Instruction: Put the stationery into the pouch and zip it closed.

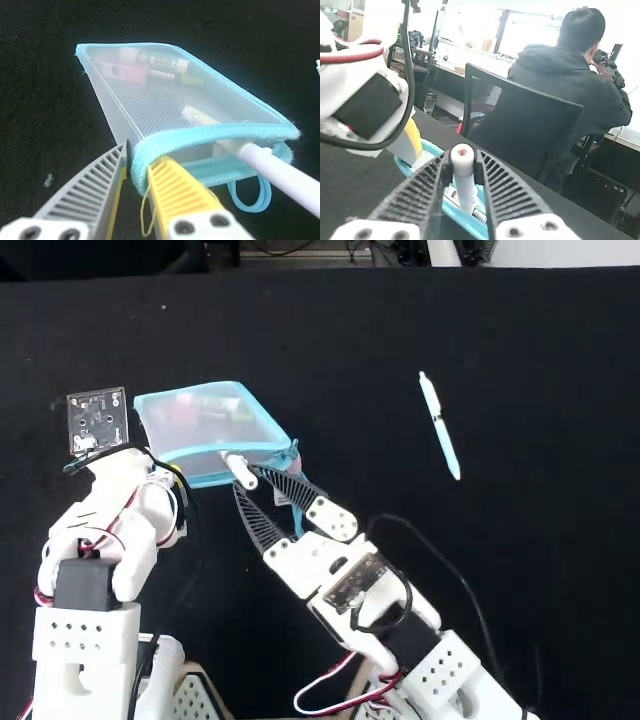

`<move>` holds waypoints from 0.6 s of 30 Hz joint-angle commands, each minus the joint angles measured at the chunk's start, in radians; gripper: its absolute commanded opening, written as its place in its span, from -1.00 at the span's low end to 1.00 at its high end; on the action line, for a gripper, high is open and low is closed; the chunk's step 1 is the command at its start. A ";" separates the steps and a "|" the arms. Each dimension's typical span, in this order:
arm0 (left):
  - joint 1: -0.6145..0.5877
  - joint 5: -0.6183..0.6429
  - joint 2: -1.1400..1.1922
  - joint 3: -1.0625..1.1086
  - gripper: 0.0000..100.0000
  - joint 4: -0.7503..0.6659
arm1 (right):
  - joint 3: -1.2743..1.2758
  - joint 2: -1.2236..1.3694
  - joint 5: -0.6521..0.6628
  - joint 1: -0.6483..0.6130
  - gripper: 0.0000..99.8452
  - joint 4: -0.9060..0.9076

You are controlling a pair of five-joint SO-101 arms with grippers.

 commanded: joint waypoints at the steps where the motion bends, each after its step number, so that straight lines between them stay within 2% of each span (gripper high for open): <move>1: -0.002 0.005 -0.015 -0.015 -0.94 0.002 | -0.045 -0.012 0.005 -0.012 -0.91 0.115; 3: -0.004 0.005 -0.015 -0.015 -0.94 0.000 | -0.104 -0.012 -0.020 -0.012 -0.76 0.255; 6: -0.001 0.005 -0.015 -0.015 -0.94 0.000 | -0.211 -0.012 -0.135 -0.012 -0.56 0.436; 9: -0.005 0.005 -0.015 -0.015 -0.94 0.000 | -0.311 -0.012 -0.201 -0.012 -0.54 0.535; 13: -0.005 0.005 -0.015 -0.015 -0.94 0.000 | -0.429 -0.019 -0.206 0.009 -0.54 0.598; 15: -0.005 0.005 -0.015 -0.015 -0.94 0.000 | -0.499 -0.018 -0.212 0.071 -0.54 0.651; 18: -0.005 0.005 -0.015 -0.015 -0.94 0.000 | -0.611 -0.008 -0.213 0.227 -0.54 0.787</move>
